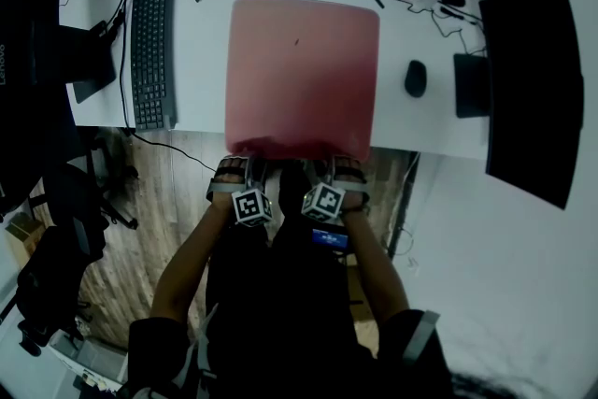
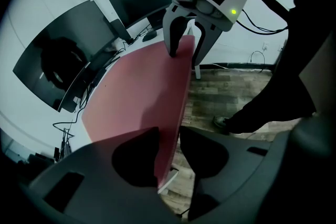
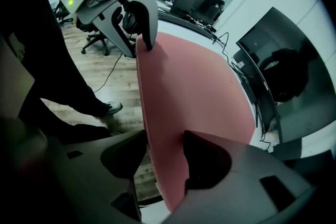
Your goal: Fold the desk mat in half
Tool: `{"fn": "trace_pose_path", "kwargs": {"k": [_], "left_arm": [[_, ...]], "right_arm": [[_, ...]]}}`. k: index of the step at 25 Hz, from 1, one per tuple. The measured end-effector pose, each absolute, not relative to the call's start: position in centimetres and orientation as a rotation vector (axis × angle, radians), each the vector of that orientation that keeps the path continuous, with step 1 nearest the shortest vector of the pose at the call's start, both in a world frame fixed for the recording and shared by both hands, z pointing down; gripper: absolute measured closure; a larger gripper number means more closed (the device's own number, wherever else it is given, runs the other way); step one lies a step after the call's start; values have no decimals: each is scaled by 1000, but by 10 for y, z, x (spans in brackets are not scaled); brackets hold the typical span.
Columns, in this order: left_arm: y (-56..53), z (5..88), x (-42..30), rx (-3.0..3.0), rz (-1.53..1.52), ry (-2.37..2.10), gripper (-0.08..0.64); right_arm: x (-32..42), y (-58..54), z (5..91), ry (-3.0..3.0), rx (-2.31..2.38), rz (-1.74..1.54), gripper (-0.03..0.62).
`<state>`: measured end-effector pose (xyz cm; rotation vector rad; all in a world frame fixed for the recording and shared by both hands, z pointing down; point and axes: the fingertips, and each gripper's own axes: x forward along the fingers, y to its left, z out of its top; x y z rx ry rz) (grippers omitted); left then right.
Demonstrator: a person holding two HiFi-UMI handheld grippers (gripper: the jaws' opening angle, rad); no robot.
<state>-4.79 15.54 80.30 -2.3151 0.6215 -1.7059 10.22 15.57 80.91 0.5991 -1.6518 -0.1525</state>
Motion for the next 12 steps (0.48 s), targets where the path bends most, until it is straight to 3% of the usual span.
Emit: {"fn": "trace_pose_path", "kwargs": {"k": [5,9,12], "left_arm": [[158,801,-47,-2321,-1700,611,446],[159,799,-46,-2322,-1697,602,459],[158,794,-47,-2325,-1690,603,465]], "right_arm": [[102,159,808,-1669,572,-127,400],[97,170,805,-1692,540,-122,515],[99,177,806,-1697,528,-102,545]]}}
